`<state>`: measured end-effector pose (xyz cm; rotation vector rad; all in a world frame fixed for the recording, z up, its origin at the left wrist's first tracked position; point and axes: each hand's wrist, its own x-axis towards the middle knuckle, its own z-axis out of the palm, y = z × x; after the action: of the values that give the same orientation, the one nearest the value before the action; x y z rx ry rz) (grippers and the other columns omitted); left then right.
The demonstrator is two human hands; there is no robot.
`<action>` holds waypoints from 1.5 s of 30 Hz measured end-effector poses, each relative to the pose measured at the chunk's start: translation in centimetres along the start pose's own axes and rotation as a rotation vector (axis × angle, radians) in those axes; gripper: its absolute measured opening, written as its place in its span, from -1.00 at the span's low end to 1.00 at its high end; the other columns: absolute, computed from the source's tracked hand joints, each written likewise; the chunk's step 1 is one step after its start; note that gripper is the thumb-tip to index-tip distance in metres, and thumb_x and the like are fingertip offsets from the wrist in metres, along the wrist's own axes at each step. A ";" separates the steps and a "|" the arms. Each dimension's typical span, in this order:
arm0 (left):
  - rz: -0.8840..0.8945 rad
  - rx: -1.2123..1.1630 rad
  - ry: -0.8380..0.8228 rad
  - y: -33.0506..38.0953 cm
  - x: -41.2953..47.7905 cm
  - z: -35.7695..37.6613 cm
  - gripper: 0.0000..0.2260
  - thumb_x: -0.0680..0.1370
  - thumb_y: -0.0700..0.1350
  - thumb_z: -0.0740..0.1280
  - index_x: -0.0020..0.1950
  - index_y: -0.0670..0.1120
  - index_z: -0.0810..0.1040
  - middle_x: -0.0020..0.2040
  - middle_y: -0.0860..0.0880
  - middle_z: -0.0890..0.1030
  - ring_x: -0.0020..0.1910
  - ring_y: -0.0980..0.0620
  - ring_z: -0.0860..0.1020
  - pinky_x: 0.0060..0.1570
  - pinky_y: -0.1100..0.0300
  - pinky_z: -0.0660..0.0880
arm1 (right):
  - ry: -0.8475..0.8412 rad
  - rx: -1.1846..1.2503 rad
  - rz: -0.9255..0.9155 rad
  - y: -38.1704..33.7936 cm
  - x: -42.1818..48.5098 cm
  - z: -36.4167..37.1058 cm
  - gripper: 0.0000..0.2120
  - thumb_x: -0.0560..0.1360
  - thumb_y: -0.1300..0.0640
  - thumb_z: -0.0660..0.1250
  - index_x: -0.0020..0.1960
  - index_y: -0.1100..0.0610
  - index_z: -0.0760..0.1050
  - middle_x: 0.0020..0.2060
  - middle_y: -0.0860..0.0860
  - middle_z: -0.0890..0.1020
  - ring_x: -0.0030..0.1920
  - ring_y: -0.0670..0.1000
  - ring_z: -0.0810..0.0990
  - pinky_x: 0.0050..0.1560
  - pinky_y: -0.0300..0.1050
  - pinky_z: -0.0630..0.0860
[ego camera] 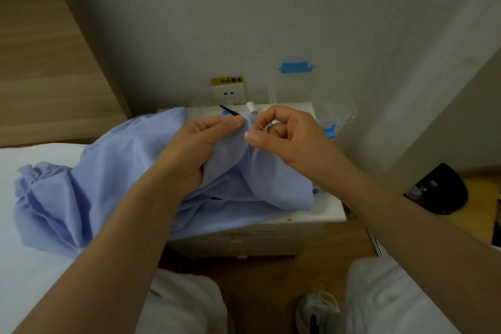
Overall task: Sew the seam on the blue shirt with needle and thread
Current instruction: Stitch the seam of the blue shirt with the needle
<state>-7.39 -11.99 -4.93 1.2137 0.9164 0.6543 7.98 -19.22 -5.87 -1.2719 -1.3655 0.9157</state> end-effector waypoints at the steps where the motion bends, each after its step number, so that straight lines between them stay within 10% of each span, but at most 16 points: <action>1: -0.020 -0.035 -0.016 0.1 -0.1 0.1 -0.82 0.58 -0.16 0.25 -0.01 -0.19 0.62 -0.19 -0.05 0.70 -0.18 0.12 0.66 -0.21 0.35 0.56 | 0.055 -0.054 -0.022 0.3 0.1 0.1 -0.87 0.47 0.16 0.43 -0.14 0.18 0.51 -0.59 -0.12 0.29 -0.56 -0.13 0.23 -0.46 -0.36 0.27; 11: -0.060 -0.119 -0.030 0.4 -0.7 0.9 -0.86 0.48 -0.19 0.32 -0.04 -0.19 0.63 -0.19 -0.06 0.71 -0.18 0.11 0.68 -0.24 0.37 0.55 | 0.254 -0.274 -0.121 1.4 0.3 0.8 -0.87 0.48 0.18 0.45 -0.24 0.12 0.57 -0.66 -0.18 0.36 -0.56 -0.14 0.38 -0.41 -0.42 0.28; 20: -0.055 0.006 0.183 0.4 -0.4 0.2 -0.69 0.54 -0.10 0.34 -0.41 -0.06 0.63 -0.44 0.01 0.63 -0.41 0.15 0.60 -0.43 0.38 0.48 | -0.168 -0.269 -0.104 0.2 -0.8 0.5 -0.86 0.47 0.16 0.45 -0.25 0.10 0.55 -0.58 -0.08 0.30 -0.53 -0.13 0.27 -0.39 -0.39 0.28; 27: 0.077 0.128 0.028 0.3 -0.8 0.4 -0.84 0.54 -0.17 0.32 -0.19 -0.08 0.67 -0.28 0.03 0.70 -0.25 0.17 0.65 -0.26 0.38 0.53 | 0.117 -0.016 0.045 0.2 0.1 -0.4 -0.76 0.52 0.11 0.39 0.16 0.14 0.52 -0.60 -0.07 0.30 -0.60 -0.15 0.23 -0.52 -0.38 0.22; 33: 0.168 0.395 -0.035 0.5 -0.8 -0.5 -0.94 0.48 -0.09 0.40 -0.12 -0.04 0.66 -0.25 0.06 0.69 -0.22 0.20 0.63 -0.23 0.40 0.53 | 0.113 -0.062 0.113 0.8 0.2 -0.6 -0.86 0.49 0.14 0.43 -0.23 0.11 0.53 -0.61 -0.10 0.29 -0.56 -0.14 0.22 -0.46 -0.34 0.26; 45: 0.282 0.291 -0.019 0.3 -0.6 -0.7 -0.91 0.52 -0.13 0.35 -0.07 -0.09 0.64 -0.19 0.02 0.69 -0.17 0.13 0.63 -0.21 0.34 0.53 | 0.064 0.004 0.114 0.7 0.1 -1.1 -0.86 0.51 0.16 0.40 -0.14 0.23 0.54 -0.53 0.03 0.29 -0.55 -0.15 0.23 -0.48 -0.41 0.26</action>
<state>-8.27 -12.06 -4.58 1.6261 0.8510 0.7486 9.19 -19.16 -6.30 -1.3763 -1.2511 0.9467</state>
